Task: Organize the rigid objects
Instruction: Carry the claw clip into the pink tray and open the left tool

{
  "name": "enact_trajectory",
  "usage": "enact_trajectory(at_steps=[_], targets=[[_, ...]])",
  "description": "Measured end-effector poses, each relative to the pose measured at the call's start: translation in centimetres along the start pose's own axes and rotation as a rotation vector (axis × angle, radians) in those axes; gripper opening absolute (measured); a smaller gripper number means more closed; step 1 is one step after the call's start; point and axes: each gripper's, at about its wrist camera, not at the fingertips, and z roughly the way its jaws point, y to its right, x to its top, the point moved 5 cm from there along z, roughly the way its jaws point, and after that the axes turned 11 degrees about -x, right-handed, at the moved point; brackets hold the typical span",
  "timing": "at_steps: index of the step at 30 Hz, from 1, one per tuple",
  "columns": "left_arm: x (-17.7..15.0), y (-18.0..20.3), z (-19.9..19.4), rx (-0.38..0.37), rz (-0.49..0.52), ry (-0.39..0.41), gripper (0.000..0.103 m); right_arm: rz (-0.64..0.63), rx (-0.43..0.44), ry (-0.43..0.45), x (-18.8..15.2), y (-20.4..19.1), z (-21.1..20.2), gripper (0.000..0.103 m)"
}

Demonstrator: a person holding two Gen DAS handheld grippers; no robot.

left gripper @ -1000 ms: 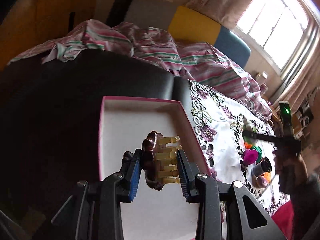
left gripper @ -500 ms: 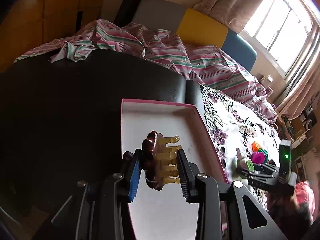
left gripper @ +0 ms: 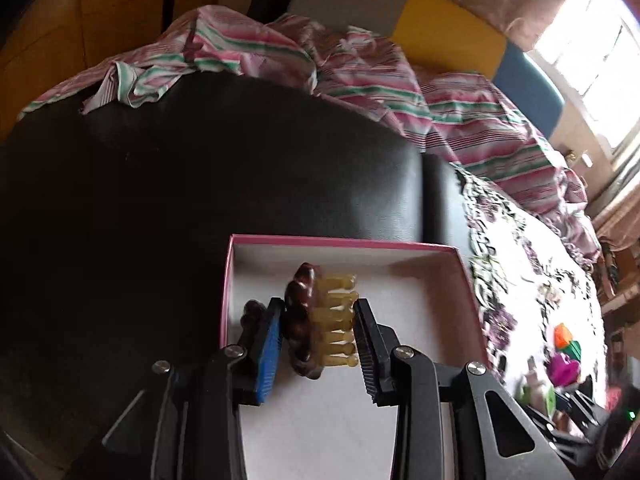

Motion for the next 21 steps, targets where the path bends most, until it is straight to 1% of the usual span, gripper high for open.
enact_trajectory(at_steps=[2, 3, 4, 6, 8, 11, 16, 19, 21], targets=[[0.2, -0.4, 0.3, 0.018, -0.006, 0.006, 0.052, 0.004, 0.004, -0.001, 0.0, 0.1, 0.0, 0.053], [0.4, -0.7, 0.3, 0.018, -0.015, 0.009, 0.055, 0.004, 0.005, -0.001, 0.0, 0.1, 0.0, 0.053], [0.4, -0.7, -0.1, 0.013, -0.020, 0.020, 0.061, 0.004, 0.004, -0.001, 0.0, 0.1, 0.0, 0.053], [0.4, -0.3, -1.0, 0.026, 0.003, 0.052, 0.062, -0.001, 0.000, 0.000, 0.0, 0.0, 0.0, 0.053], [0.1, 0.0, -2.0, 0.039, 0.031, 0.067, 0.062, 0.002, 0.000, 0.000, 0.0, 0.0, 0.1, 0.053], [-0.9, 0.1, -3.5, 0.050, 0.035, 0.087, 0.062, 0.011, 0.006, 0.000, 0.0, 0.1, 0.1, 0.053], [-4.1, 1.5, -6.6, 0.099, 0.083, 0.126, 0.062, 0.005, -0.002, 0.005, 0.0, 0.0, 0.1, 0.053], [-5.9, 2.4, -8.0, 0.123, 0.107, 0.145, 0.069, 0.006, -0.004, 0.006, -0.1, 0.0, 0.1, 0.053], [-7.0, 3.0, -9.0, 0.131, 0.117, 0.158, 0.069, 0.009, -0.003, 0.007, -0.1, 0.0, 0.1, 0.053]])
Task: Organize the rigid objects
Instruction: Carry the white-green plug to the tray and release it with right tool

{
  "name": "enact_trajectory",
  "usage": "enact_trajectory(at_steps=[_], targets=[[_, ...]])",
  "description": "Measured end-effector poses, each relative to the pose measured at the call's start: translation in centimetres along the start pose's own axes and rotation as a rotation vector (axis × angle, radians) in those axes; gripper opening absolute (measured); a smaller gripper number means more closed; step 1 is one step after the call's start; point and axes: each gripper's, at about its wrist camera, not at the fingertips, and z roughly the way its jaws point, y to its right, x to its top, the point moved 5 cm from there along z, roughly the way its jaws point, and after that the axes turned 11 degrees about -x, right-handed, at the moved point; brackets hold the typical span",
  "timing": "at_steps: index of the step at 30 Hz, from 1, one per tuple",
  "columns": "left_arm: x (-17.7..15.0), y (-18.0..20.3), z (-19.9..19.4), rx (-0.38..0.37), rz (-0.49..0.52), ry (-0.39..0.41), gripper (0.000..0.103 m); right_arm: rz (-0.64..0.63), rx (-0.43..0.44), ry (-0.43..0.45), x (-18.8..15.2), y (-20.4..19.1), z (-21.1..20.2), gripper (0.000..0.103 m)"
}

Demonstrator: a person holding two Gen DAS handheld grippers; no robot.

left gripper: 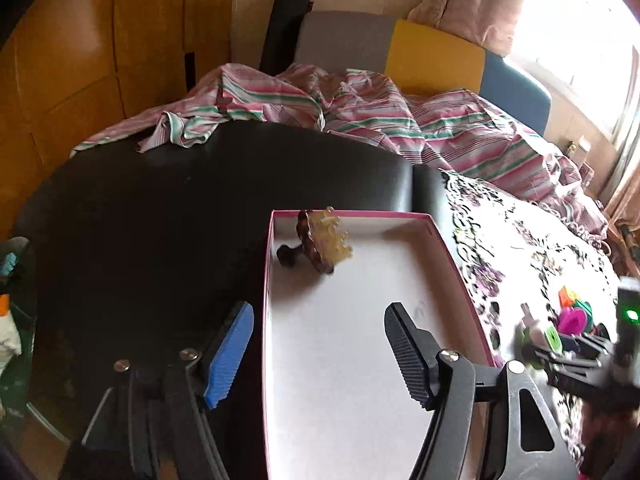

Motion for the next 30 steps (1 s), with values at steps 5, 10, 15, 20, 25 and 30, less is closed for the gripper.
enact_trajectory(at_steps=[5, 10, 15, 20, 25, 30], targets=[[-1.5, 0.8, -2.4, 0.016, 0.024, 0.021, 0.070, 0.004, -0.006, 0.004, 0.0, 0.0, 0.0, 0.053], [-2.7, 1.3, -3.9, 0.045, 0.046, 0.033, 0.070, 0.005, -0.024, -0.006, -0.2, -0.1, 0.3, 0.053], [-3.4, 1.0, -4.8, 0.046, 0.041, 0.036, 0.070, 0.008, -0.045, -0.016, -0.4, -0.2, 0.3, 0.053], [-3.9, 0.3, -5.0, 0.053, 0.017, 0.030, 0.070, 0.013, -0.071, -0.018, -0.4, -0.3, 0.2, 0.053], [-4.3, -0.3, -5.3, 0.052, -0.003, 0.025, 0.070, 0.016, -0.094, -0.018, -0.4, -0.5, 0.3, 0.053], [-4.7, -1.1, -5.6, 0.051, -0.020, 0.024, 0.070, 0.025, -0.114, -0.021, -0.5, -0.6, 0.4, 0.052]])
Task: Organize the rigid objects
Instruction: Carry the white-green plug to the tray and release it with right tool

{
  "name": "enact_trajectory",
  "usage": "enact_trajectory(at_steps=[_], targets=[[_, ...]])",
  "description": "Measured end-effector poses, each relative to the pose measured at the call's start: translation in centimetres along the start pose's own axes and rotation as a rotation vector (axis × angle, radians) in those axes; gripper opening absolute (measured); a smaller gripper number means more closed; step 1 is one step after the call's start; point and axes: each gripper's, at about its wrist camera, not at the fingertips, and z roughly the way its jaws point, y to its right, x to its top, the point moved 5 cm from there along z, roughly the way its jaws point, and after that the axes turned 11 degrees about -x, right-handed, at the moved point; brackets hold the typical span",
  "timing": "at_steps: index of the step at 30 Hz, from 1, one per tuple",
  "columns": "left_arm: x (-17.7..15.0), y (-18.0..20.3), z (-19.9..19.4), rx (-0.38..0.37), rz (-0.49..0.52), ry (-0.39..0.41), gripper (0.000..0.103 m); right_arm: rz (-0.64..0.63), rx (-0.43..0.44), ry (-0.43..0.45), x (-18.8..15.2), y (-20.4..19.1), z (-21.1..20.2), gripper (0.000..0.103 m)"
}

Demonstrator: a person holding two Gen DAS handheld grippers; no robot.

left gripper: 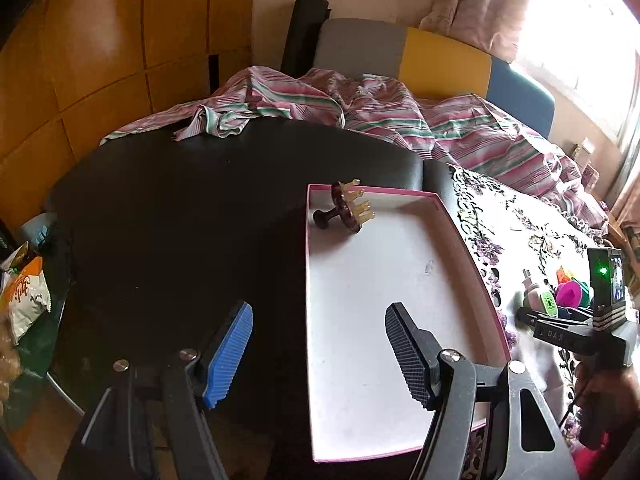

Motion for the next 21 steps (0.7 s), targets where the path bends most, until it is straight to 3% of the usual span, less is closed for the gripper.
enact_trajectory(at_steps=[12, 21], targets=[[-0.6, -1.5, -0.7, 0.005, -0.021, 0.005, 0.070, 0.054, -0.036, 0.002, -0.1, 0.3, -1.4, 0.052], [-1.0, -2.2, -0.6, 0.012, -0.035, 0.002, 0.070, 0.070, 0.027, 0.121, 1.8, -1.6, -7.2, 0.052]])
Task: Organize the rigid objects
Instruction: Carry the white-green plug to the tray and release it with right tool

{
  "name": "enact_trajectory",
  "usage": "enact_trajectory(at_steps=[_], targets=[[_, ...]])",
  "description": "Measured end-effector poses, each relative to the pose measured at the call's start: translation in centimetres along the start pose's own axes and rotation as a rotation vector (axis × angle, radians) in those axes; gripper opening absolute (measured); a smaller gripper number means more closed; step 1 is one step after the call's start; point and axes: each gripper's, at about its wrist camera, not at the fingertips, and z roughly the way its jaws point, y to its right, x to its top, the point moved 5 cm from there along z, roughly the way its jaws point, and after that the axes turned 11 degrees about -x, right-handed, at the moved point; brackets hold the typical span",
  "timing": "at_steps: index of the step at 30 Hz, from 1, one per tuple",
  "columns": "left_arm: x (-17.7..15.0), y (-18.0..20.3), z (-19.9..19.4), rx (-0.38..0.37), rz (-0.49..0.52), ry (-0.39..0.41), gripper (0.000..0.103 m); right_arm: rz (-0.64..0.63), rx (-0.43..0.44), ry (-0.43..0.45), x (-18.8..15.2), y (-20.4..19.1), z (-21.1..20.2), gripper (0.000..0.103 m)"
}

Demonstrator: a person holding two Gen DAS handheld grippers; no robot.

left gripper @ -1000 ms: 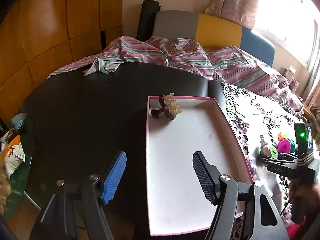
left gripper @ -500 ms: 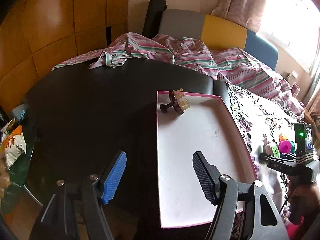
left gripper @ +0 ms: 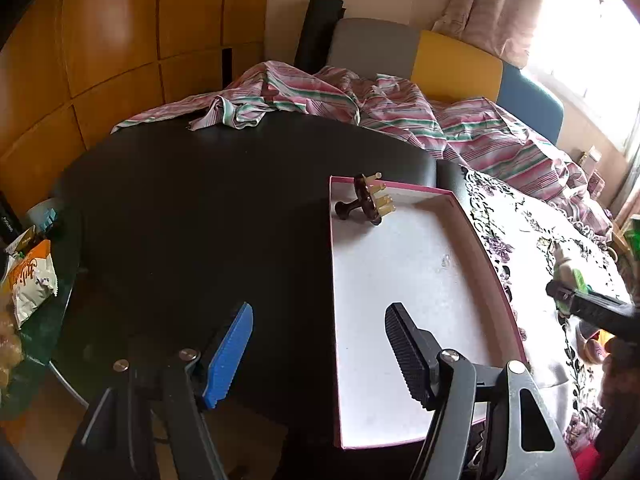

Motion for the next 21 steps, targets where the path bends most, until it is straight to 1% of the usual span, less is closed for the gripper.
enact_trajectory(at_steps=[3, 7, 9, 14, 21], targets=[[0.0, -0.3, -0.1, 0.003, -0.005, 0.003, 0.070, -0.025, 0.042, 0.020, 0.7, -1.9, -1.4, 0.052], [-0.1, -0.6, -0.1, 0.008, -0.009, 0.004, 0.069, -0.070, 0.114, 0.017, 1.2, -5.6, -2.2, 0.052], [-0.2, -0.7, -0.1, 0.010, -0.011, 0.006, 0.069, -0.091, 0.136, 0.012, 1.2, -7.2, -2.3, 0.052], [-0.2, -1.2, -0.1, 0.015, -0.019, 0.004, 0.069, -0.134, 0.182, -0.017, 1.1, -10.6, -1.9, 0.052], [-0.3, -1.9, 0.2, 0.025, -0.035, -0.001, 0.068, -0.159, 0.232, -0.089, 0.6, -14.5, -0.4, 0.052]])
